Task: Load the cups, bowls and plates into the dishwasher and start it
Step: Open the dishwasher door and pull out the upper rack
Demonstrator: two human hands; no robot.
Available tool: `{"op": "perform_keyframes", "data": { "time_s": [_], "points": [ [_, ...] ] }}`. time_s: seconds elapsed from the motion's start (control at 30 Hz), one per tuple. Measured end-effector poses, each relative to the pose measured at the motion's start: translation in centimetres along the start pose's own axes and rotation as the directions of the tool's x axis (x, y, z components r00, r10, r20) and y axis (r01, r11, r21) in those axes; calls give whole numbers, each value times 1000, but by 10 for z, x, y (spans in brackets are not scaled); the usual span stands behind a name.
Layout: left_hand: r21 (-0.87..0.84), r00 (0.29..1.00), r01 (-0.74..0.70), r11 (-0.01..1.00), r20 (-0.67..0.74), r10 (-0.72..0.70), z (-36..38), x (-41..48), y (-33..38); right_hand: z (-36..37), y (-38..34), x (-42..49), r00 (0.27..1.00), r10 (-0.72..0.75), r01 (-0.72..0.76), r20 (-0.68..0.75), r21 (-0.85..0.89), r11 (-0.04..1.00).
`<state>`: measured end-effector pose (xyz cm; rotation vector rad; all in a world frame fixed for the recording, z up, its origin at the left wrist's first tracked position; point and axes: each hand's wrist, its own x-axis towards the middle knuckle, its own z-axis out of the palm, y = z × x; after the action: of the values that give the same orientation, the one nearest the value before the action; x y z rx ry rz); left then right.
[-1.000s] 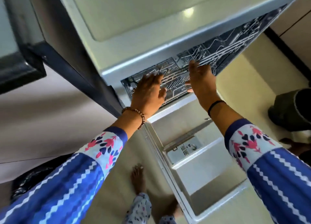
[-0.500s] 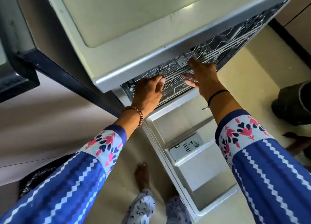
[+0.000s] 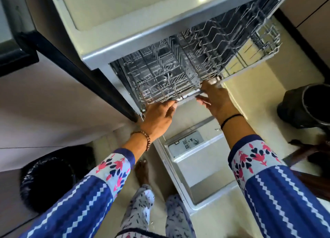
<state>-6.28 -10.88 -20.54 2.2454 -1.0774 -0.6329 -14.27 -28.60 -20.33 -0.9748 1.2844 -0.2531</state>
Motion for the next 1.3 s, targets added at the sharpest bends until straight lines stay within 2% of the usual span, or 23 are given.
{"op": "perform_keyframes", "data": {
  "time_s": [0.07, 0.2, 0.37, 0.67, 0.9, 1.07, 1.3],
  "points": [
    [-53, 1000, 18, 998, 22, -16, 10, -22, 14, -20, 11, -12, 999, 43, -44, -13, -50, 998],
    [-60, 986, 75, 995, 152, -65, 37, -58, 25, -56, 33, -30, 995, 99, -99, 1, 6, 995],
    [-145, 981, 100, 984, 178, -74, 54, -78, 44, -86, 50, -41, 991, 134, -133, 4, 136, 982],
    [-232, 951, 225, 946, 264, -161, 54, -91, 65, -96, 48, -55, 987, 158, -153, -22, 146, 977],
    [-179, 880, 305, 935, 428, -205, 52, -109, 82, -119, 65, -83, 976, 207, -192, -61, 193, 962],
    [-199, 830, 292, 935, 539, -144, 80, -131, 92, -156, 90, -102, 968, 229, -206, -102, 196, 959],
    [-178, 819, 316, 932, 547, -173, 102, -160, 115, -191, 115, -123, 965, 225, -189, -137, 231, 954]
  ]
}}
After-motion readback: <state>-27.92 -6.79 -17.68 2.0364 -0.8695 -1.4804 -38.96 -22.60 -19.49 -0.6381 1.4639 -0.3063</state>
